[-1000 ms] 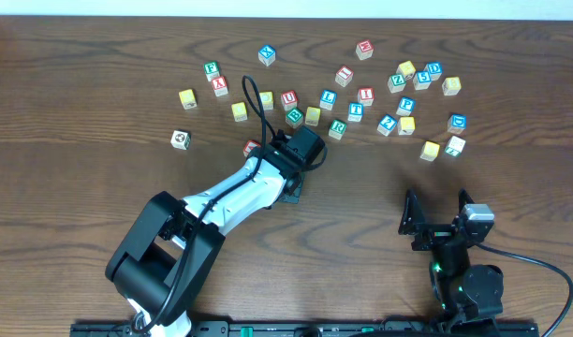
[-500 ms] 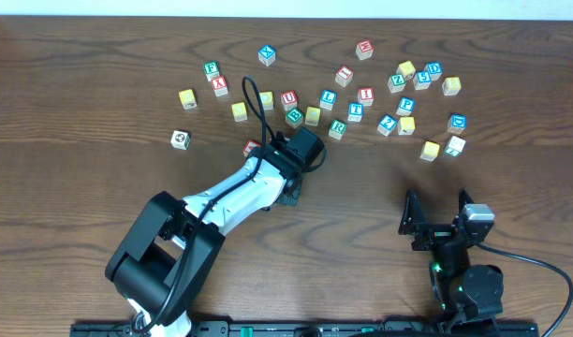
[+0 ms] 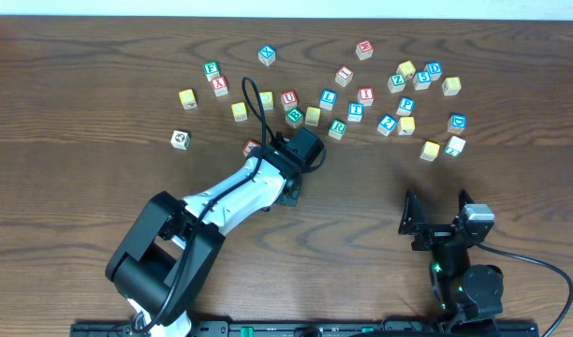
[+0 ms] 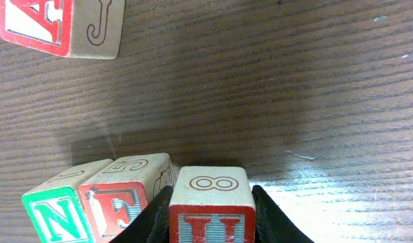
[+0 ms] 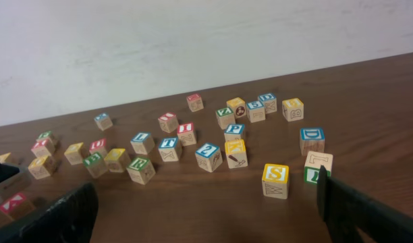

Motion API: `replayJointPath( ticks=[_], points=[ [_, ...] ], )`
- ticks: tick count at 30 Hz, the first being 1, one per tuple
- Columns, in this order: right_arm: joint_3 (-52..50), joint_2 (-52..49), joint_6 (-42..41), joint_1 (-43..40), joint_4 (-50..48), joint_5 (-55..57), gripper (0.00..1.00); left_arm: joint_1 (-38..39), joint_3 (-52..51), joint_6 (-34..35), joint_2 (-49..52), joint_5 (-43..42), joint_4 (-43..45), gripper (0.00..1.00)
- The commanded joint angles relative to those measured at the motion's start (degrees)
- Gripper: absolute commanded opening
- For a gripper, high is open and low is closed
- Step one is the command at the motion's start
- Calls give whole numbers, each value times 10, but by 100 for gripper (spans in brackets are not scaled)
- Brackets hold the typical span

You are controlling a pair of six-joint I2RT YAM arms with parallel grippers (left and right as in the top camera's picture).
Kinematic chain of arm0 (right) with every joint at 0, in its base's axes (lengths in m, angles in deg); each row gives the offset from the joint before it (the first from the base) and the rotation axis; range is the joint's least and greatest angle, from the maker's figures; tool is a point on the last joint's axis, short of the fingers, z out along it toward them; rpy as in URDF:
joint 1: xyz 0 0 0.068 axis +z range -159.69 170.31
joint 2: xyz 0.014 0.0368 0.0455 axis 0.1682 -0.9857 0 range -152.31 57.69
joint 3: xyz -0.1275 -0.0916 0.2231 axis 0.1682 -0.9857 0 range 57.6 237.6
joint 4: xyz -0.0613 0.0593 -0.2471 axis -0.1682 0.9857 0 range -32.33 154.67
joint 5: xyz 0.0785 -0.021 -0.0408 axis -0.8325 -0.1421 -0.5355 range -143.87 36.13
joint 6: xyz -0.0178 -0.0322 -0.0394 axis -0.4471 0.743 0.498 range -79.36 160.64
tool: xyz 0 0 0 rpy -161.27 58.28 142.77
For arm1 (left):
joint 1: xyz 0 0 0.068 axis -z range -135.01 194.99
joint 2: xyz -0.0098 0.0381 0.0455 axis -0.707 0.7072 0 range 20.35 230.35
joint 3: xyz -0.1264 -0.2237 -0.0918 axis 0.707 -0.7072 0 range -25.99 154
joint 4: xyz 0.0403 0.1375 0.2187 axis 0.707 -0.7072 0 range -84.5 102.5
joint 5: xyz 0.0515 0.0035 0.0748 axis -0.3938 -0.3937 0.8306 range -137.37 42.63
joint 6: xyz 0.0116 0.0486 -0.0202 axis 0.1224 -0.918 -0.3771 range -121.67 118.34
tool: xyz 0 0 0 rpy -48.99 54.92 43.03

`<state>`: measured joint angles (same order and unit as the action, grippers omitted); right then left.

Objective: Spell out NEURIPS
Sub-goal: 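Lower the U block beside the E block and align it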

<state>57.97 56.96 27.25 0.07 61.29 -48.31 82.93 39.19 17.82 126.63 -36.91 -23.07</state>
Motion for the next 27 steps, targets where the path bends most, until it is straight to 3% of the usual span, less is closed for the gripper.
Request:
replayJointPath(
  ticks=[1,8,18,27],
  points=[
    [0,1,-5,-2,2,-1,99,-2,-5,4,2,7,1,7],
    [0,1,-5,-2,2,-1,99,-2,-5,12,2,7,35,8],
    [0,1,-5,-2,2,-1,99,-1,-5,97,2,5,42,7],
    [0,1,-5,-2,2,-1,99,-1,-5,131,2,-10,29,7]
  ],
)
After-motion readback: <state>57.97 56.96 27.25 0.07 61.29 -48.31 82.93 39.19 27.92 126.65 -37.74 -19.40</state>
